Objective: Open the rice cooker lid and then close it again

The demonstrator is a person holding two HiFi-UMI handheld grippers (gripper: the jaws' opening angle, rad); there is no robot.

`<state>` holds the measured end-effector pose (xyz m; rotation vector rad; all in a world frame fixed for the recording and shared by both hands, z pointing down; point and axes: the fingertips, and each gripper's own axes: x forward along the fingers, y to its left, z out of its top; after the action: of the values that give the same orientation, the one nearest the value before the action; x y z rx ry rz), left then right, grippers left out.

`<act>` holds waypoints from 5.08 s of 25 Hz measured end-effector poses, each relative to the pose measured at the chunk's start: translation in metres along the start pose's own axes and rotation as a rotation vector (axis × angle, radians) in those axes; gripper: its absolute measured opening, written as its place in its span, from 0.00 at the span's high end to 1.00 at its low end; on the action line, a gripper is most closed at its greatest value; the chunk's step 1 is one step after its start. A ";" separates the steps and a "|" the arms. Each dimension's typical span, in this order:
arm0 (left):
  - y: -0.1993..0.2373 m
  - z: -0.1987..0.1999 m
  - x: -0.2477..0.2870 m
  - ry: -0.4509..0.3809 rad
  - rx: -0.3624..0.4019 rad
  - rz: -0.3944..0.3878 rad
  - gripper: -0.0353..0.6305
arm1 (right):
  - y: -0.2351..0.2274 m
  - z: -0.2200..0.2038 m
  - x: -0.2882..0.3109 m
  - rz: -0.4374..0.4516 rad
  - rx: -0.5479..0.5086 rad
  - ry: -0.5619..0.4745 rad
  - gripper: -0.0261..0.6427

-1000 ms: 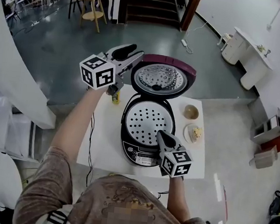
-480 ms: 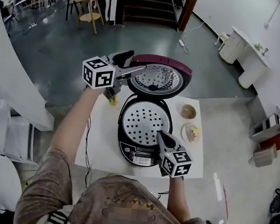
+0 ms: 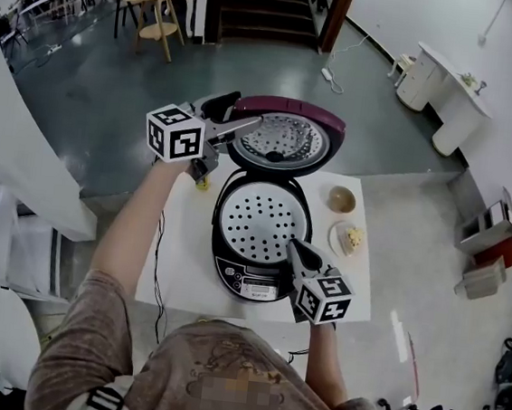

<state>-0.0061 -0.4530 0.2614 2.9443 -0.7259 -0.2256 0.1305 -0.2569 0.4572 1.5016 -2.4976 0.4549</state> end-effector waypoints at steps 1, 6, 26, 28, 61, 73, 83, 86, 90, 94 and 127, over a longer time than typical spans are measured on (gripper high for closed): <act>0.000 0.000 0.000 0.000 -0.001 0.000 0.37 | 0.000 -0.001 -0.001 -0.001 0.002 0.001 0.96; -0.003 0.003 -0.003 -0.003 -0.008 0.004 0.38 | 0.003 -0.002 -0.005 -0.002 0.010 0.003 0.95; -0.053 -0.010 -0.031 -0.009 0.017 -0.012 0.37 | 0.021 -0.005 -0.018 0.029 0.010 -0.009 0.95; -0.059 -0.012 -0.035 -0.014 0.009 -0.018 0.38 | 0.024 -0.005 -0.020 0.035 0.010 -0.012 0.95; -0.141 -0.082 -0.096 0.003 -0.058 -0.025 0.38 | 0.062 0.011 -0.041 0.112 -0.029 -0.041 0.95; -0.151 -0.113 -0.108 0.051 -0.055 -0.015 0.38 | 0.063 0.036 -0.045 0.120 -0.064 -0.080 0.96; -0.156 -0.129 -0.115 0.067 -0.065 0.000 0.38 | 0.062 0.065 -0.047 0.118 -0.103 -0.139 0.96; -0.157 -0.133 -0.115 0.074 -0.069 0.003 0.38 | 0.057 0.071 -0.041 0.106 -0.116 -0.143 0.96; -0.159 -0.142 -0.120 0.071 -0.086 0.004 0.38 | 0.050 0.063 -0.032 0.076 -0.128 -0.113 0.96; -0.160 -0.146 -0.120 0.074 -0.094 0.009 0.38 | 0.048 0.053 -0.027 0.074 -0.130 -0.080 0.96; -0.161 -0.201 -0.135 0.160 -0.193 0.047 0.38 | 0.047 -0.029 -0.011 0.111 -0.088 0.145 0.95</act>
<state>-0.0176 -0.2353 0.4541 2.7213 -0.7068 -0.0512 0.0948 -0.2169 0.4731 1.2559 -2.4612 0.4478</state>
